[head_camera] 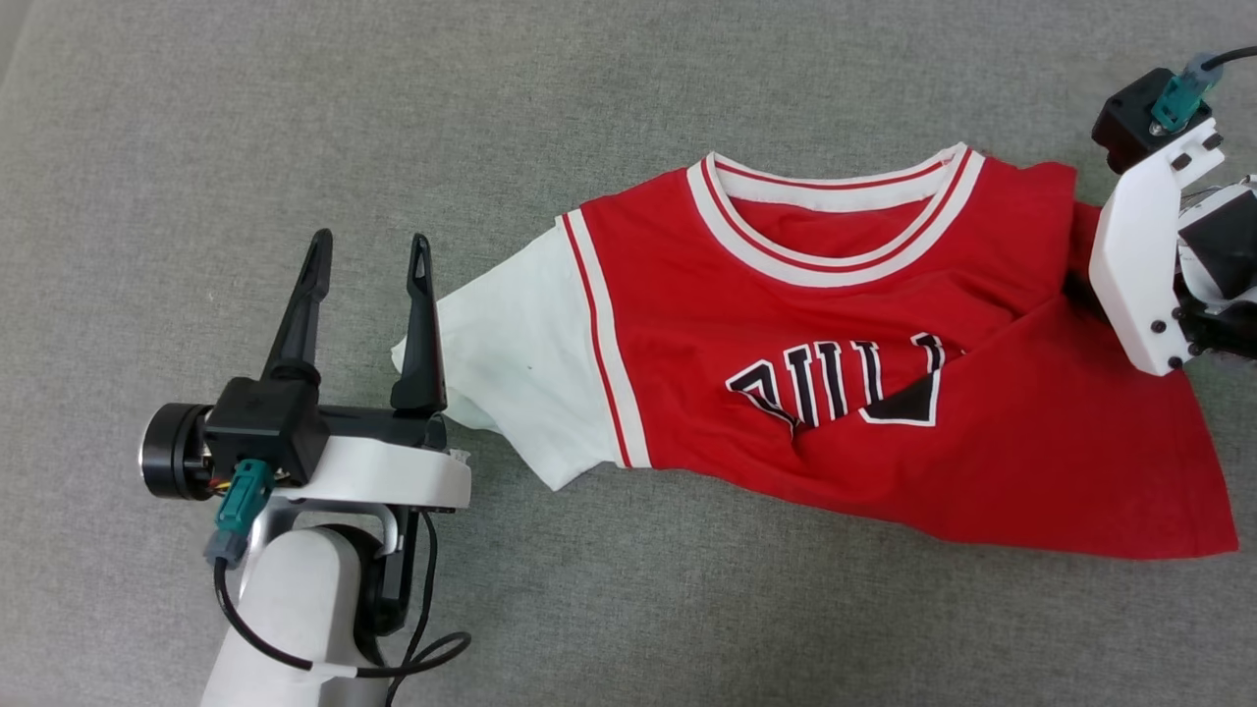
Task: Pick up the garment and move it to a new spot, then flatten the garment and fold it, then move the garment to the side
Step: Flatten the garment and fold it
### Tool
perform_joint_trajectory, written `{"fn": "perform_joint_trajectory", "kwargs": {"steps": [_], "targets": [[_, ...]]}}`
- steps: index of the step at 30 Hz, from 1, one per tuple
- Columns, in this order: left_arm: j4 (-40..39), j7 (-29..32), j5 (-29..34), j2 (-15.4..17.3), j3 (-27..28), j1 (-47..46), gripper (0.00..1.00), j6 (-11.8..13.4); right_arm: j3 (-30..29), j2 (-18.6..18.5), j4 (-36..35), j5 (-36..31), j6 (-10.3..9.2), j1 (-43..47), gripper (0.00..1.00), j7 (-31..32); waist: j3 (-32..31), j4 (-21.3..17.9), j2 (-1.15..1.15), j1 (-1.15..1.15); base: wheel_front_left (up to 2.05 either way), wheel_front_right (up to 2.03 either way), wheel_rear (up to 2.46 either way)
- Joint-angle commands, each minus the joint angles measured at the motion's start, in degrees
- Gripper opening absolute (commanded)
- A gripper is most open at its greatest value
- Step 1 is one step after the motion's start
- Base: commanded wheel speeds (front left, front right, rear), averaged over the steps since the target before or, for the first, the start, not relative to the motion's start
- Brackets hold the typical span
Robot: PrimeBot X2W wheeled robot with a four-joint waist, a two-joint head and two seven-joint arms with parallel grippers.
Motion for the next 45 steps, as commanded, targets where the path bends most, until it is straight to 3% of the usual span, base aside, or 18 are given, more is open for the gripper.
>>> {"fn": "perform_joint_trajectory", "kwargs": {"steps": [1,2,8,10,12,18,23,27,34,35,36,45], "targets": [[0.20,-0.15,0.45,-0.17,0.55,0.04,1.00,-0.36,4.02,1.92,2.00,1.01,0.29,4.89,0.31,0.00,-0.34,-0.26,0.00,0.00,0.00,0.00,0.00],[0.36,-0.15,0.75,-0.36,1.00,0.19,1.00,-0.72,4.15,1.86,2.06,1.44,0.29,4.29,0.00,-1.17,-0.66,-0.48,0.00,0.00,0.00,0.00,0.00],[1.18,-0.15,2.13,-1.42,3.39,1.92,1.00,-2.24,4.72,-0.70,-0.56,3.50,0.20,-1.06,0.00,-8.35,-4.56,-2.35,0.00,0.00,0.00,0.00,0.00],[1.77,-0.15,3.24,-1.54,5.80,5.27,1.00,-2.80,6.18,-5.18,-7.17,5.51,0.15,-2.41,0.00,-14.18,-9.74,-5.20,0.00,0.00,0.00,0.00,0.00],[1.85,-0.15,3.46,-1.63,6.30,6.54,1.00,-3.18,6.45,-7.50,-10.09,6.29,0.15,-1.86,0.00,-15.13,-11.25,-6.09,0.00,0.00,0.00,0.00,0.00],[2.20,-0.15,3.92,-1.97,7.69,9.59,1.00,-3.70,6.65,-15.19,-20.50,9.84,0.15,5.85,0.00,-15.68,-14.83,-7.76,0.00,0.00,0.00,0.00,0.00],[2.46,-0.15,4.22,-2.11,8.87,11.92,1.00,-4.23,7.46,-20.24,-25.92,13.06,0.15,18.59,0.00,-14.99,-16.90,-9.12,0.00,0.00,0.00,0.00,0.00],[2.29,-0.15,4.66,-2.60,8.96,13.13,1.00,-4.08,7.81,-21.05,-25.69,14.90,0.15,29.92,0.00,-17.28,-17.63,-9.42,0.00,0.00,0.00,0.00,0.00],[2.69,-0.15,4.96,-3.01,9.02,13.38,1.00,-4.79,6.82,-16.68,-21.26,15.09,0.15,43.03,0.00,-20.73,-17.42,-9.31,0.00,0.00,0.00,0.00,0.00],[2.81,-0.15,5.03,-3.03,9.14,13.38,1.00,-4.76,6.13,-16.17,-21.06,14.98,0.15,43.77,0.37,-21.23,-17.45,-9.29,0.00,0.00,0.00,0.00,0.00],[2.93,-0.15,5.03,-3.02,9.30,13.40,1.00,-4.84,4.92,-15.76,-21.06,14.54,0.14,43.83,1.00,-22.04,-17.52,-9.34,0.00,0.00,0.00,0.00,0.00],[3.08,-0.15,5.90,-3.19,9.39,13.79,1.00,-5.04,-11.05,-18.81,-27.35,11.44,0.14,38.47,1.00,-23.59,-17.87,-9.04,0.00,0.00,0.00,0.00,0.00]]}}
